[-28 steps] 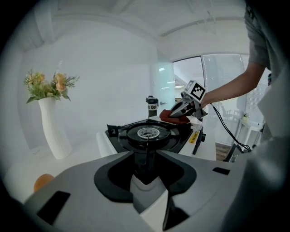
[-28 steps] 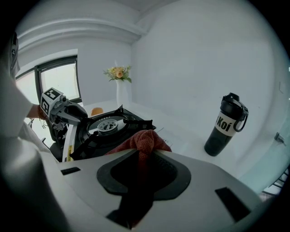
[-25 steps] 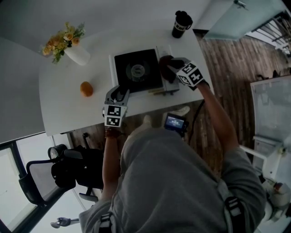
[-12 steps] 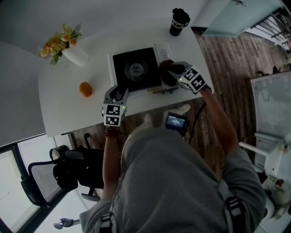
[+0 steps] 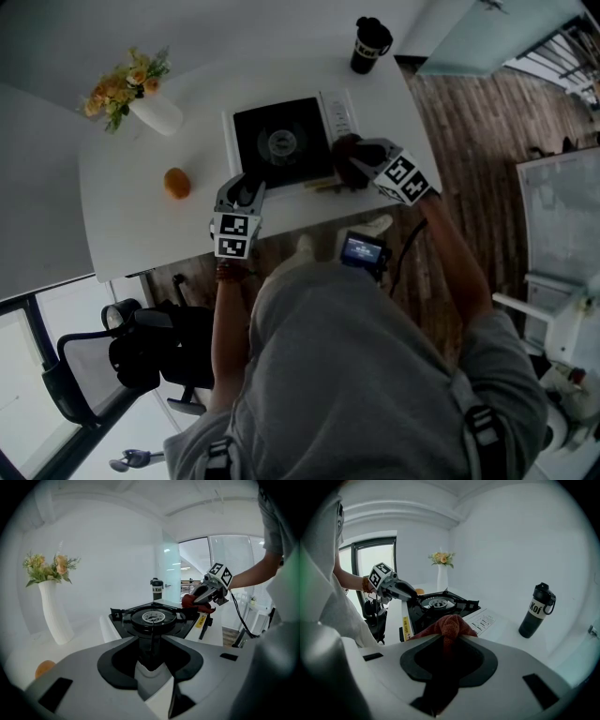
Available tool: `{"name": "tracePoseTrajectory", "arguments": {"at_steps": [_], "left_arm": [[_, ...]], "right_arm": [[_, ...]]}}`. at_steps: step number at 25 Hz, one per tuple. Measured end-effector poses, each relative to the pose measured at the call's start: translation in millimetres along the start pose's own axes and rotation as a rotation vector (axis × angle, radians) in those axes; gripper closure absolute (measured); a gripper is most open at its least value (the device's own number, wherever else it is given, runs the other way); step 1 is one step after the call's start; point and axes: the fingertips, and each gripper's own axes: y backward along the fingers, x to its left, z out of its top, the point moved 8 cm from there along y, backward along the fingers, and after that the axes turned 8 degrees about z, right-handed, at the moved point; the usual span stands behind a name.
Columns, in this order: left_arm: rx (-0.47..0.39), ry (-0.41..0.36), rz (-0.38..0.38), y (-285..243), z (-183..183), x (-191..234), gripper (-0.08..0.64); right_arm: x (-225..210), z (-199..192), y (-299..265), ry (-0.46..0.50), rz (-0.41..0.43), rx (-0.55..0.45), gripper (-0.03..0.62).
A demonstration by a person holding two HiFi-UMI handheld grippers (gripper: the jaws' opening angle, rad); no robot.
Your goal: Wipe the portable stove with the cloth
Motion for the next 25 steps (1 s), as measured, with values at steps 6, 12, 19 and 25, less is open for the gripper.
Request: {"name": "tracePoseTrajectory", "arguments": {"at_steps": [6, 12, 19, 25], "left_arm": [[-0.008, 0.002, 0.003, 0, -1, 0, 0.394], [-0.006, 0.005, 0.002, 0, -1, 0, 0.394], [0.003, 0.003, -0.010, -1, 0, -2, 0.394], [-0.007, 0.004, -0.005, -1, -1, -1, 0.394]], "right_arm": [[14, -3, 6, 0.033, 0.004, -0.026, 0.499], [25, -9, 10, 0.062, 0.008, -0.024, 0.500], [24, 13, 29, 0.081, 0.122, 0.004, 0.494], [-20, 73, 23, 0.023, 0.005, -0.181, 0.494]]}}
